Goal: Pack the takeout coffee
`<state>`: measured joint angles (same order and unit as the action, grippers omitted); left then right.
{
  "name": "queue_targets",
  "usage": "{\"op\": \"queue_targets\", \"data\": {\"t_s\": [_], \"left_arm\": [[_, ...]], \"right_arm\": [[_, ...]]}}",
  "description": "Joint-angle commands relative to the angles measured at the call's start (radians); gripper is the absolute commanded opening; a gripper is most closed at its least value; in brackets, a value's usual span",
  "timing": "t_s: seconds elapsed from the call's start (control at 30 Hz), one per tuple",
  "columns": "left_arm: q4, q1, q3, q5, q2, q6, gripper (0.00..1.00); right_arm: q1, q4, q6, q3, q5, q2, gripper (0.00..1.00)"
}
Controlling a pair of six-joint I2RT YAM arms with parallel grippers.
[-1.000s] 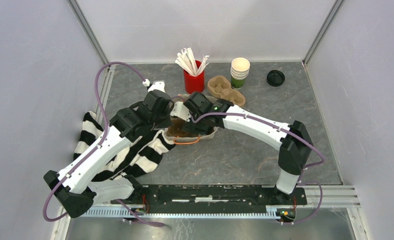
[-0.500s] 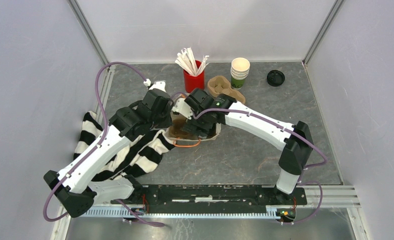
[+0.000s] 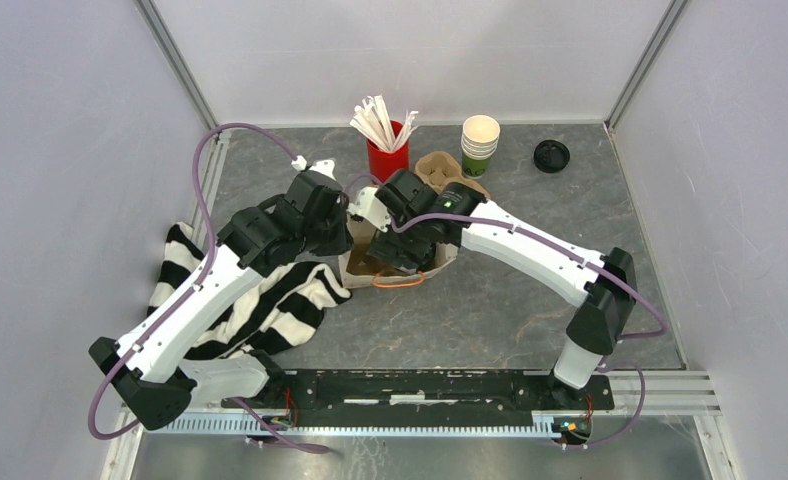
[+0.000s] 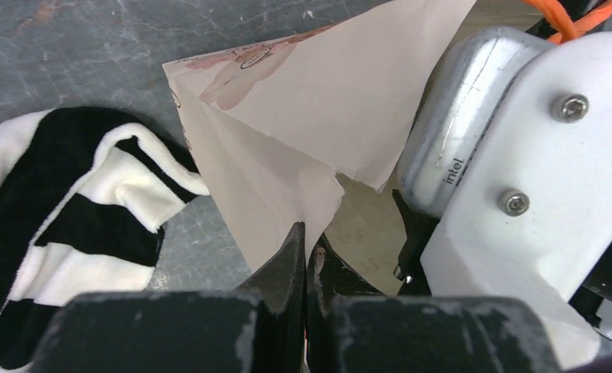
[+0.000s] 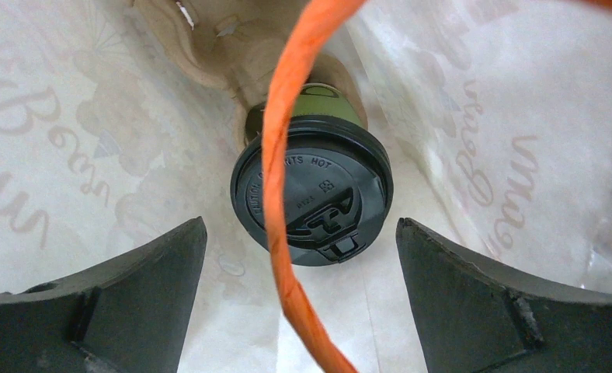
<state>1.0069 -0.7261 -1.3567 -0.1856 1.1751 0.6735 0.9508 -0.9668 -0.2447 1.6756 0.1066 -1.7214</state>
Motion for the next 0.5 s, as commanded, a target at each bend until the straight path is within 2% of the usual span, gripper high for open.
{"op": "queue_targets", "data": {"t_s": [0.0, 0.17, 0.33, 0.47], "left_arm": [[0.008, -0.01, -0.037, 0.072, 0.01, 0.072, 0.02], [0.012, -0.005, -0.031, 0.081, -0.006, 0.09, 0.02], [0.026, 0.0, -0.032, 0.067, -0.015, 0.103, 0.02], [0.013, 0.001, -0.028, 0.065, -0.04, 0.123, 0.02]], "right_arm": [[0.003, 0.018, 0.025, 0.072, -0.011, 0.072, 0.94], [0.004, 0.003, 0.025, 0.072, -0.077, 0.126, 0.9], [0.005, -0.076, 0.02, 0.13, -0.142, 0.123, 0.93], [0.003, -0.103, -0.005, 0.089, -0.207, 0.134, 0.95]]}}
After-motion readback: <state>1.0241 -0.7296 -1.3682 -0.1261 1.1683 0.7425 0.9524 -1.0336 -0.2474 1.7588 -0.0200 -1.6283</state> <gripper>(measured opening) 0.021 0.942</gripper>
